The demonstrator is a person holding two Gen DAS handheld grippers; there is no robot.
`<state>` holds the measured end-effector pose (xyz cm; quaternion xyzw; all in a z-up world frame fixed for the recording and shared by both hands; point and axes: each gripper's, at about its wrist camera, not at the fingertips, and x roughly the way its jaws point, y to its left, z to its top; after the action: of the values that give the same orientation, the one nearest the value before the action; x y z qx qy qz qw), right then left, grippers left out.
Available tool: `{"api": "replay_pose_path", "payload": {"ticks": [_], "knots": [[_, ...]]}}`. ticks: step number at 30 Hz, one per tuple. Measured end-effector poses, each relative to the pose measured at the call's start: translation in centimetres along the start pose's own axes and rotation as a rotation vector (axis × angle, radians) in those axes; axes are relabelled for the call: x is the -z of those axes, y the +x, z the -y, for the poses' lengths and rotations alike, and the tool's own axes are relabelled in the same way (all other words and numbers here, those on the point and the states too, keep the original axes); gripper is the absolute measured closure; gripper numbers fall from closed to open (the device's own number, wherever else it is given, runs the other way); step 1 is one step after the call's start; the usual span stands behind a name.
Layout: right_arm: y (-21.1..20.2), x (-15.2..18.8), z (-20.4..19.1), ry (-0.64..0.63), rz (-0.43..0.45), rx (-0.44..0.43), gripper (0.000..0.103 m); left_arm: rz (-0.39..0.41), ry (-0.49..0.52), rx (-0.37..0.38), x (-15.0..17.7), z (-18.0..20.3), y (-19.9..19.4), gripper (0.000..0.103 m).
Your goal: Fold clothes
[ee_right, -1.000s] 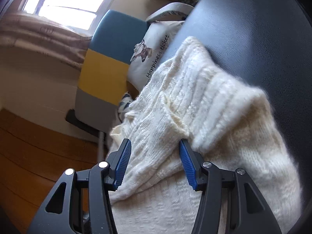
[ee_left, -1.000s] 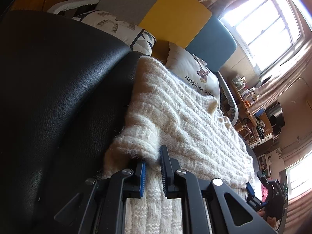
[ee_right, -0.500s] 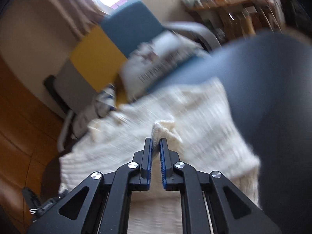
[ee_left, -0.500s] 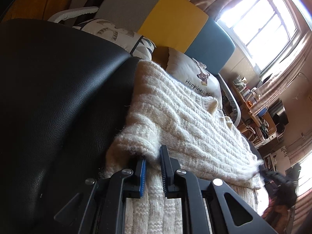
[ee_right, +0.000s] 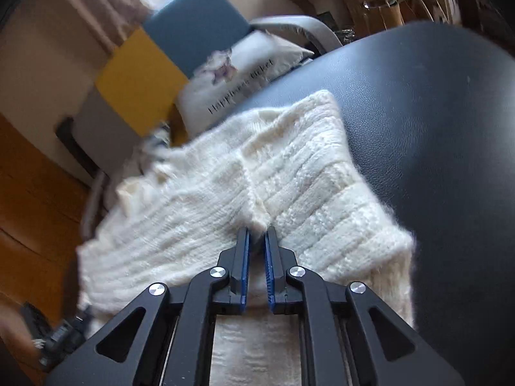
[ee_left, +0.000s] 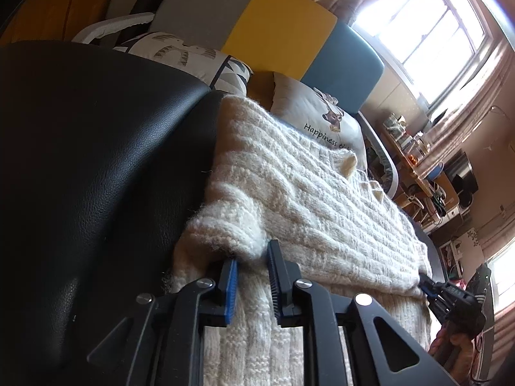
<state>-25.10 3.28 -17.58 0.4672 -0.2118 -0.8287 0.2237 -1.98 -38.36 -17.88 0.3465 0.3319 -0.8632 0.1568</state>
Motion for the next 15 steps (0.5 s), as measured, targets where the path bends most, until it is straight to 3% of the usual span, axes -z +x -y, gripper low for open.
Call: {"api": "replay_pose_path", "payload": {"ticks": [1,2,4,6,8,11,15], "knots": [[-0.3,-0.1,0.1,0.016,-0.001,-0.016,0.078,-0.003,0.006,-0.002,0.0,0.1,-0.1,0.084],[-0.7,-0.1,-0.1,0.005,0.005,-0.005,0.066,-0.001,0.005,-0.002,0.0,0.1,-0.3,0.083],[-2.1,0.0,-2.0,-0.11,0.04,0.103,0.055,0.006,0.007,0.0,0.0,0.1,-0.9,0.083],[-3.4,0.5,-4.5,-0.264,0.096,0.201,0.038,0.014,0.016,-0.003,0.1,0.1,-1.5,0.083],[-4.0,1.2,-7.2,-0.41,0.149,0.243,0.031,0.017,0.024,-0.004,0.3,0.0,-2.1,0.083],[-2.9,2.4,-9.9,-0.56,0.16,0.265,0.022,0.032,0.039,0.0,0.0,0.1,-2.8,0.083],[1.1,2.6,-9.3,-0.564,0.022,0.303,0.022,0.061,0.063,0.012,-0.9,0.4,-3.8,0.082]]}}
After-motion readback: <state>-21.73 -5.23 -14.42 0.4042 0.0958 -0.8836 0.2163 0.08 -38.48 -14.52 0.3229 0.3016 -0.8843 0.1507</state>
